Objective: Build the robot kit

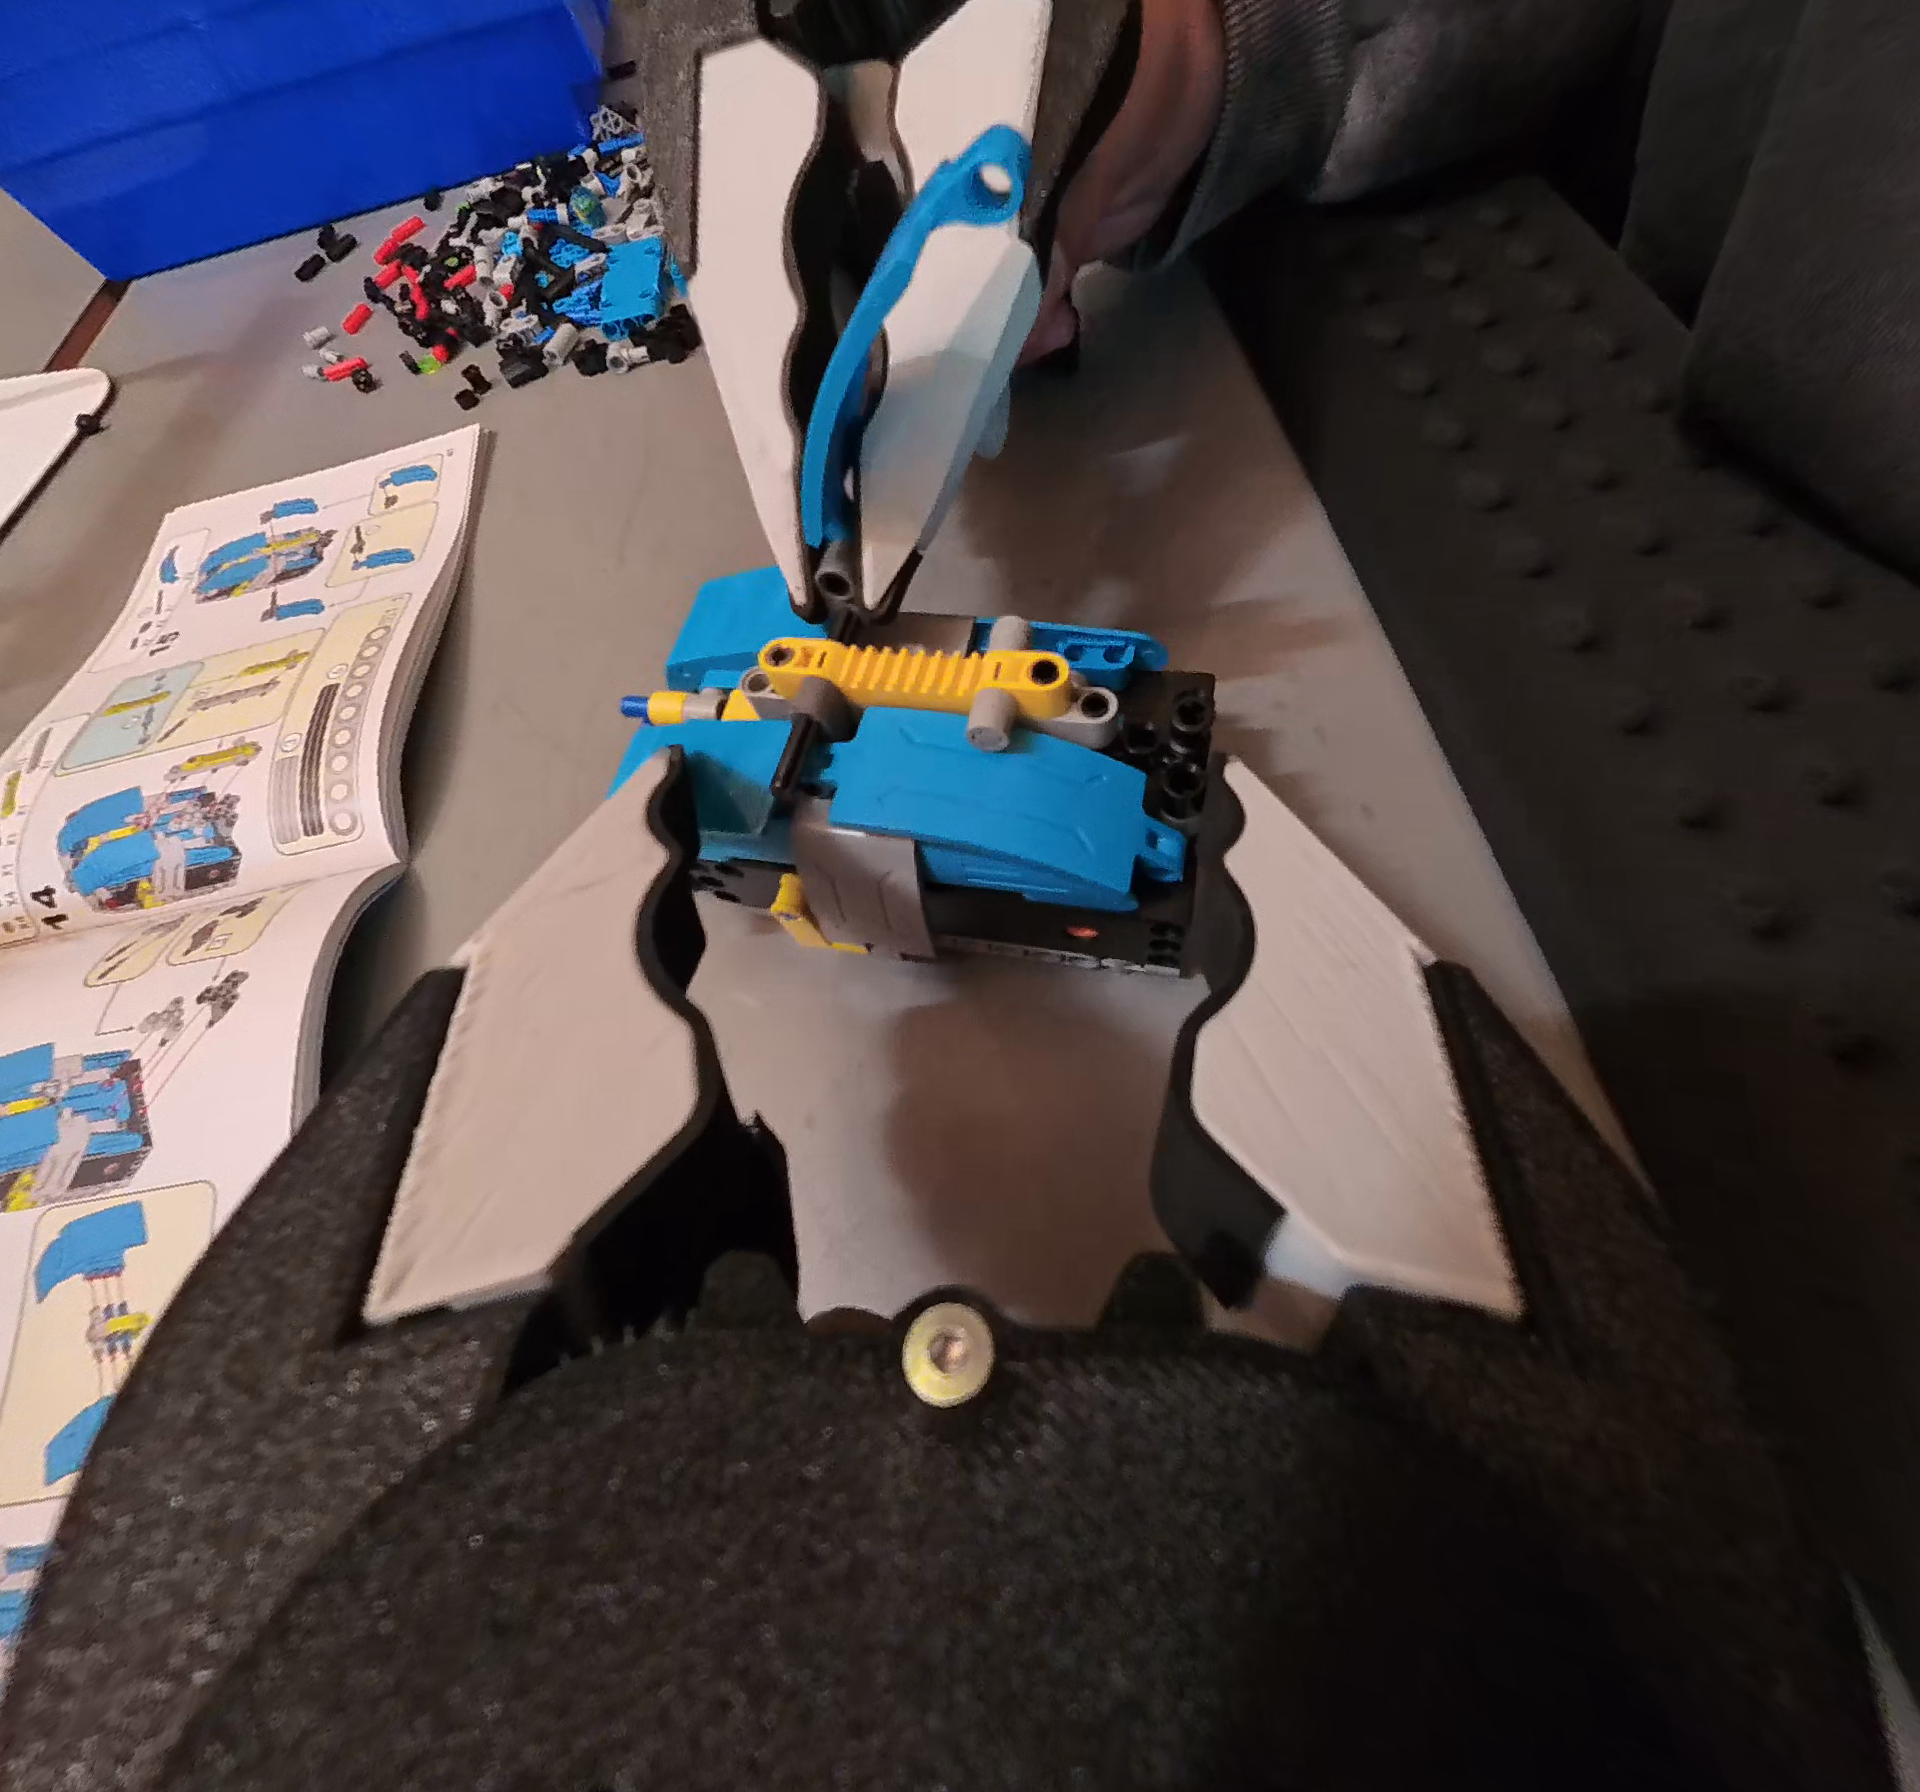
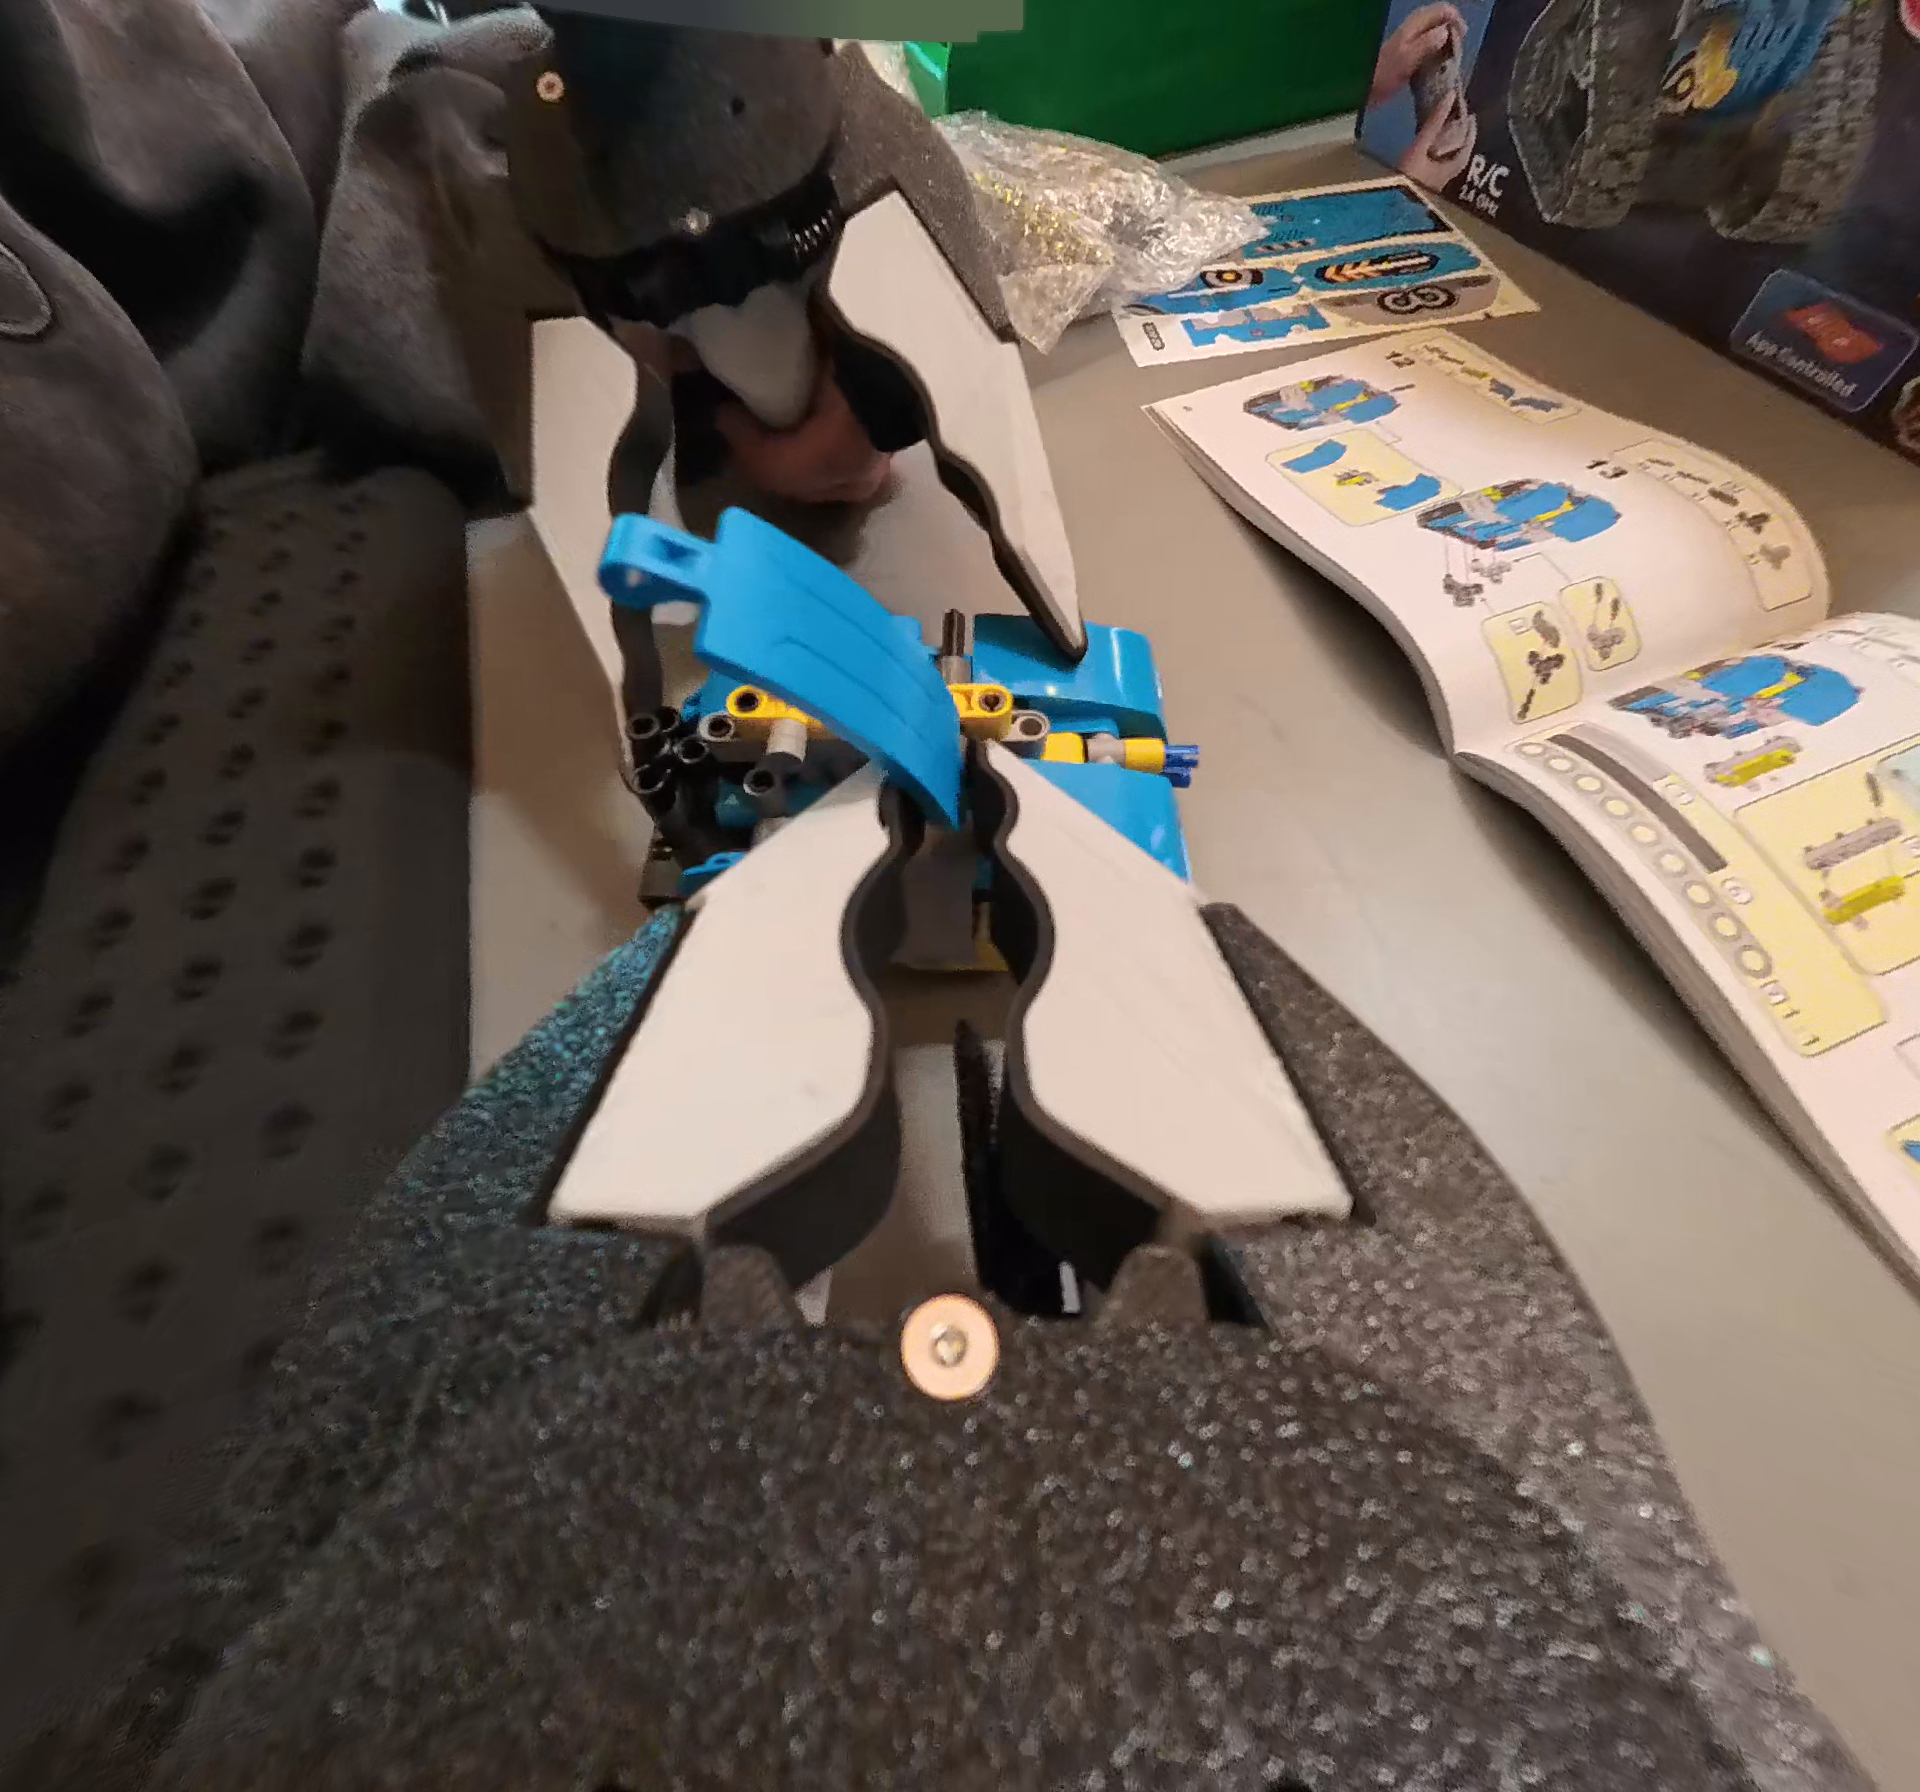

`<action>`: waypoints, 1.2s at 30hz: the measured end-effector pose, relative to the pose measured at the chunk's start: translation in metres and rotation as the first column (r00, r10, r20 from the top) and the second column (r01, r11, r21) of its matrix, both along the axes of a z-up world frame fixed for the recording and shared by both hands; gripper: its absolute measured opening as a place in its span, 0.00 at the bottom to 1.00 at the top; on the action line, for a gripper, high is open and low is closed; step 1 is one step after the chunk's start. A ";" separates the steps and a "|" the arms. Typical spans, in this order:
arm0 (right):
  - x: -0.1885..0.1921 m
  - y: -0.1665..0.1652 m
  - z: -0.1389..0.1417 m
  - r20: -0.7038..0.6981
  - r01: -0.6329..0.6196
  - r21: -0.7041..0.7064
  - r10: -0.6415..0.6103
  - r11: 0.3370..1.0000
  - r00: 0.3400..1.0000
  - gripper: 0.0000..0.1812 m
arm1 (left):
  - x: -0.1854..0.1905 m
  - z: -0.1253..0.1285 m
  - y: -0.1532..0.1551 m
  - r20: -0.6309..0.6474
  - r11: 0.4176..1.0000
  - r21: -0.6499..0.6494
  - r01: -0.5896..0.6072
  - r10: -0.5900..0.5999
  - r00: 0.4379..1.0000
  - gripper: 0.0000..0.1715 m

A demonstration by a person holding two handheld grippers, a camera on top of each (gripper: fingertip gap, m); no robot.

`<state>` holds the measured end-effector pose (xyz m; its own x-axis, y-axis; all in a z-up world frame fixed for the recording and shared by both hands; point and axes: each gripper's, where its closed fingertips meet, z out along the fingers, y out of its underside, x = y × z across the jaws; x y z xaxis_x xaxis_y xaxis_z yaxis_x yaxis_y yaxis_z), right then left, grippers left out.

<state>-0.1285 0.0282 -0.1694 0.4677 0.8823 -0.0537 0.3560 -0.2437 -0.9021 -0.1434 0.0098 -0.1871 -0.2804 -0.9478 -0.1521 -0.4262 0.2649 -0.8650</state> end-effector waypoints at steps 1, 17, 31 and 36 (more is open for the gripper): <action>0.000 0.000 0.000 0.009 0.003 0.011 -0.004 1.000 1.000 0.04 | 0.000 0.000 0.000 -0.003 1.000 0.000 0.000 0.000 1.000 0.56; 0.001 -0.001 0.001 -0.107 -0.089 -0.066 0.081 0.994 0.991 0.04 | -0.001 0.018 0.016 0.038 0.968 -0.241 0.063 -0.055 0.998 0.08; 0.003 -0.010 0.002 -0.037 -0.109 -0.005 0.109 0.994 0.993 0.04 | -0.003 0.016 0.013 0.046 0.979 -0.202 0.042 -0.034 0.998 0.02; 0.048 -0.001 0.011 -0.104 -0.013 -0.021 0.011 1.000 0.994 0.04 | -0.016 0.018 0.040 0.046 0.976 -0.213 -0.041 0.052 0.998 0.02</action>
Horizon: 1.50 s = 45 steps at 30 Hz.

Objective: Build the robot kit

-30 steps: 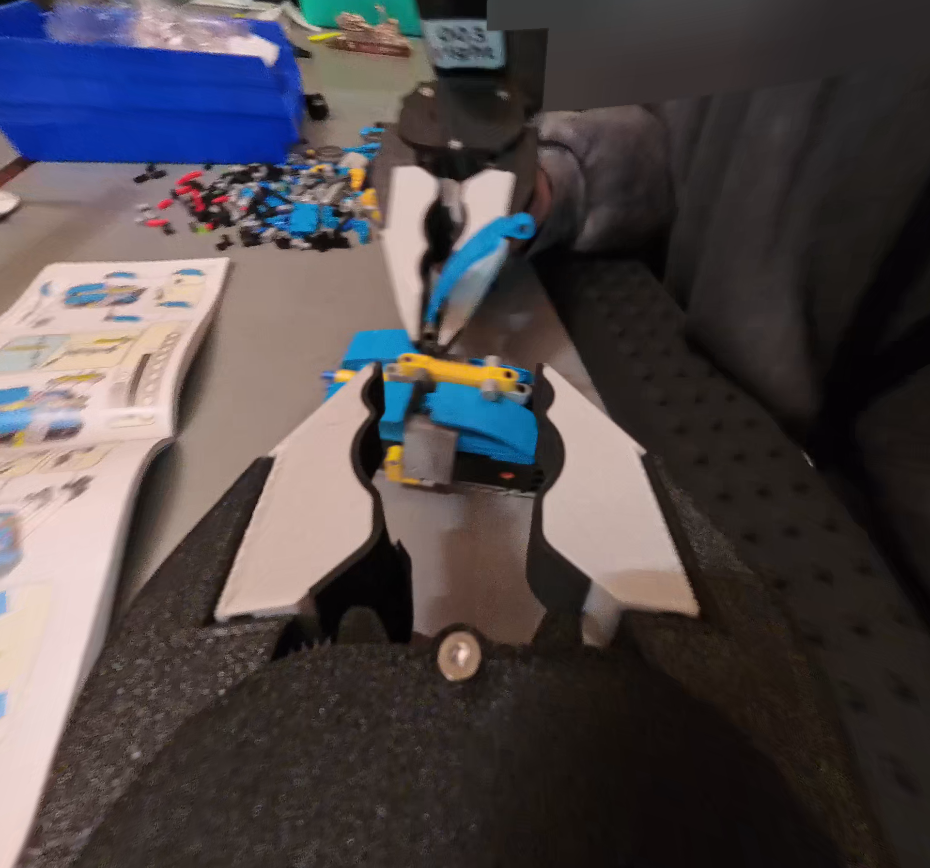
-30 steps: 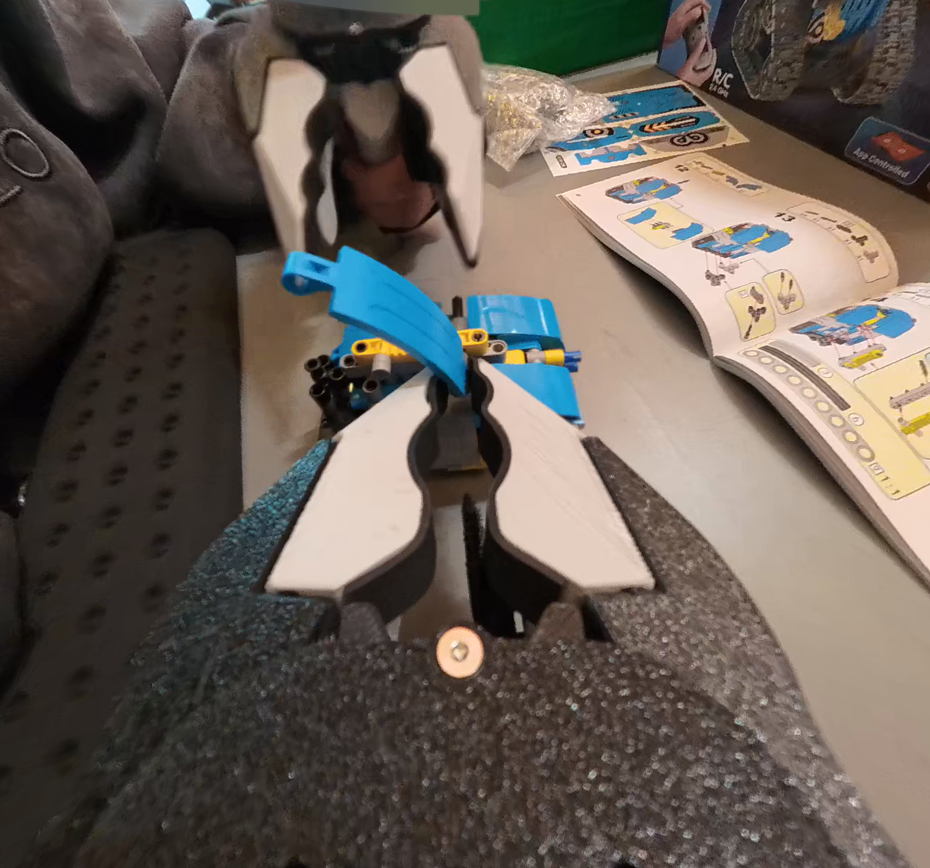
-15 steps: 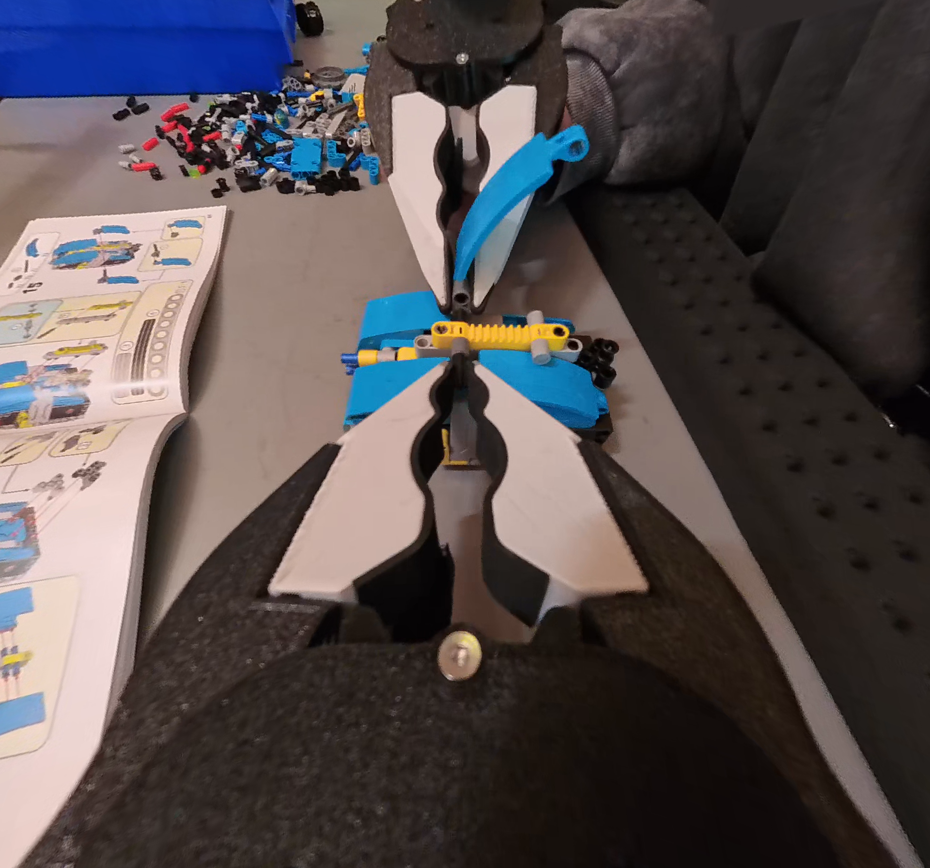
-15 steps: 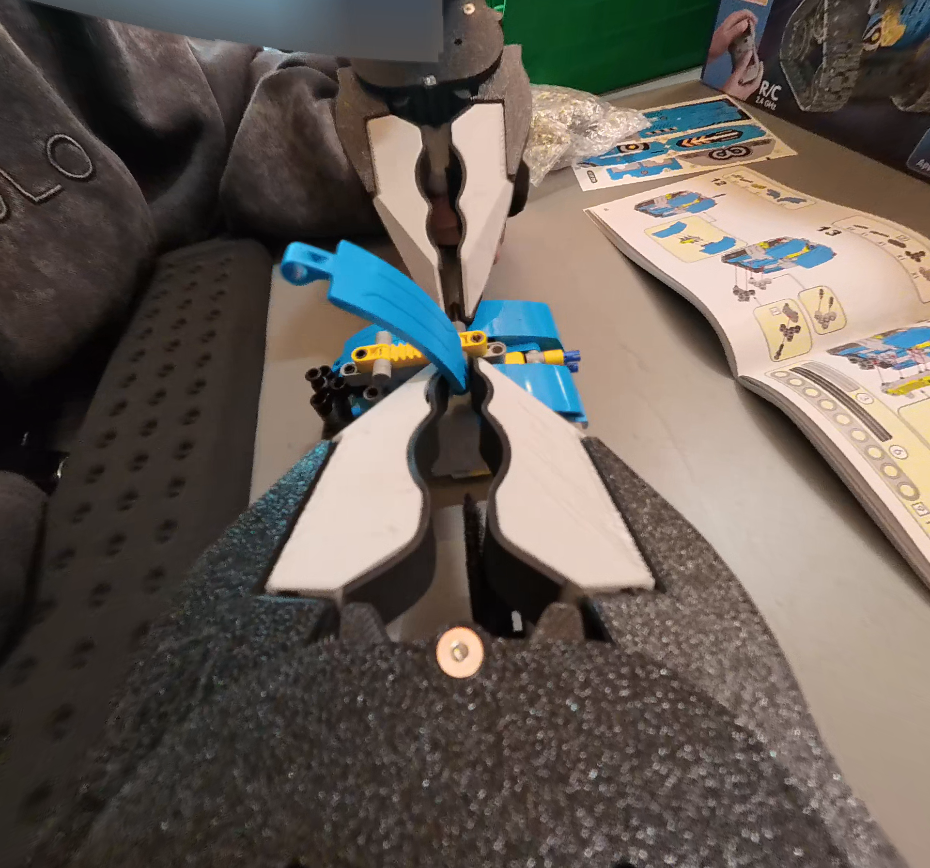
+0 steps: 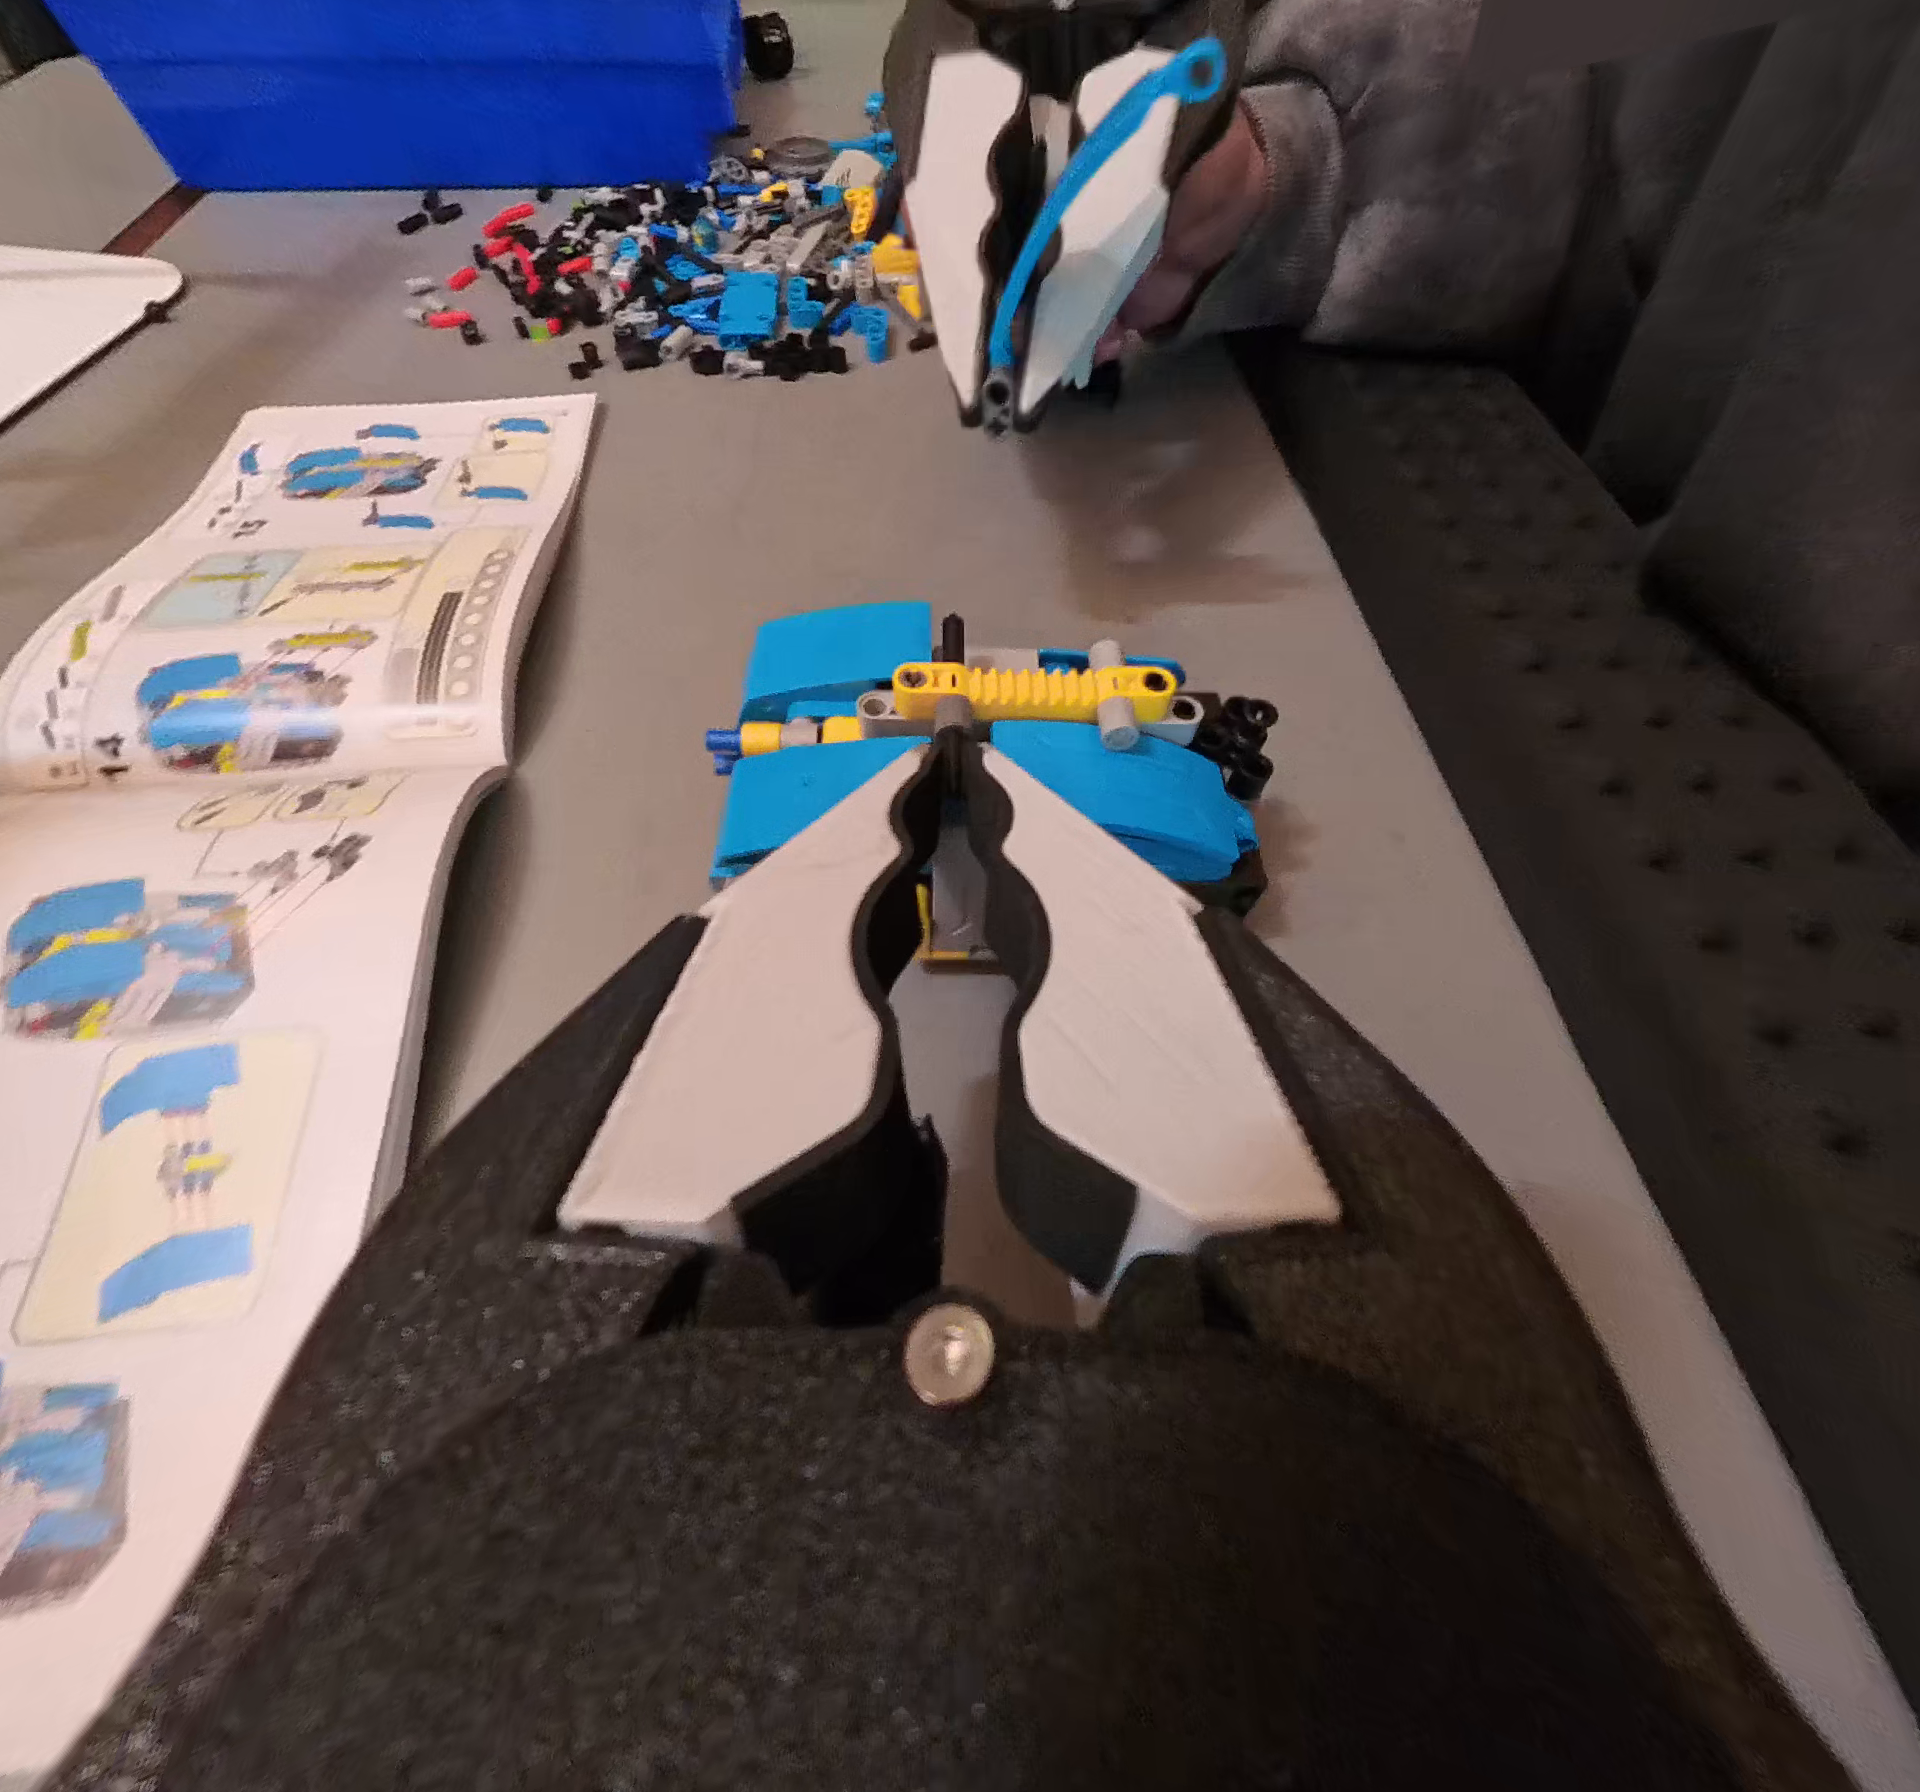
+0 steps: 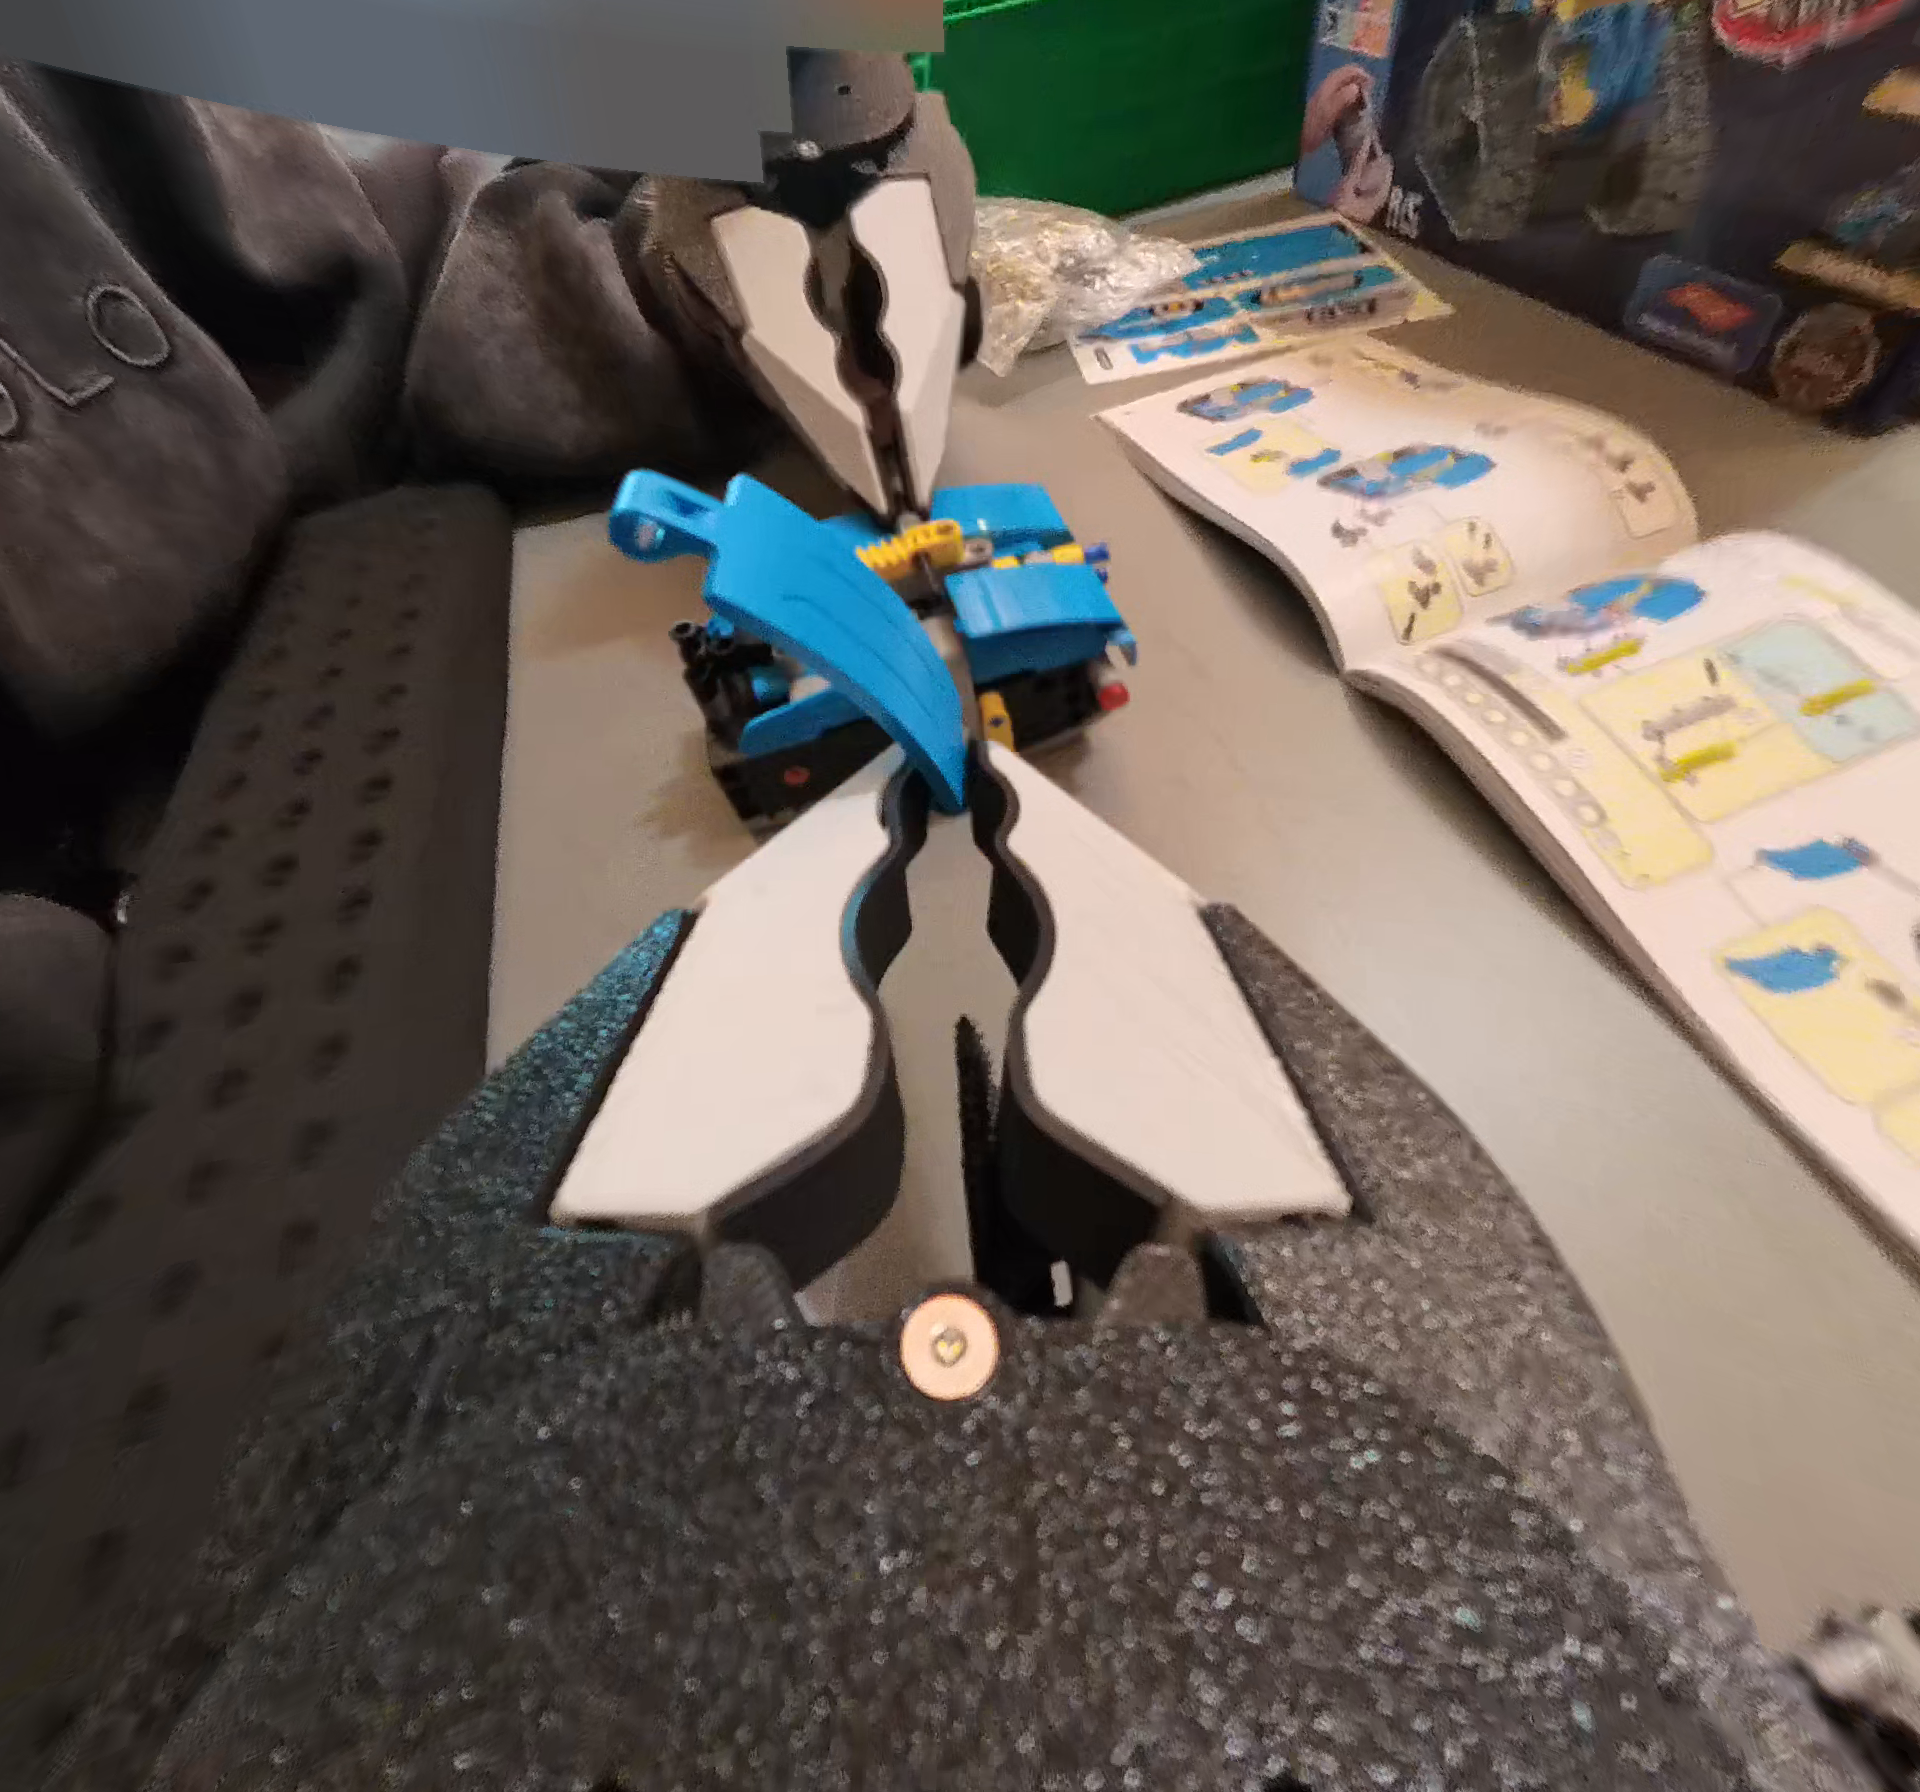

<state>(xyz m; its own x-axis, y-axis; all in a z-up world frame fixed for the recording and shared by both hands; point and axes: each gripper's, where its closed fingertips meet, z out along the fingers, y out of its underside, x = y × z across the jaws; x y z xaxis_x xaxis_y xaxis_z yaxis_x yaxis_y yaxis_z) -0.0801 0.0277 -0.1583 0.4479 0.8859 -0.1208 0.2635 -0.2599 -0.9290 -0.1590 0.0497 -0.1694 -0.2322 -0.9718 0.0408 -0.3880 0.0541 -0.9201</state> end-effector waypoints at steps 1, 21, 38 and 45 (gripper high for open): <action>-0.008 -0.004 0.006 0.007 -0.030 0.065 0.029 0.997 1.000 0.04 | 0.003 0.000 -0.004 -0.002 1.000 0.008 0.015 -0.015 1.000 0.02; -0.050 0.004 -0.006 0.476 -0.377 0.755 -0.053 0.537 0.878 0.04 | 0.007 -0.001 -0.013 0.004 0.996 -0.055 0.067 -0.067 0.998 0.02; -0.050 0.007 -0.009 0.544 -0.477 0.825 -0.196 0.304 0.816 0.03 | 0.007 -0.001 -0.013 -0.003 0.995 -0.077 0.071 -0.071 0.997 0.02; -0.051 0.003 -0.009 0.564 -0.522 0.824 -0.229 0.221 0.793 0.03 | 0.007 -0.001 -0.015 -0.007 0.992 -0.098 0.082 -0.083 0.996 0.02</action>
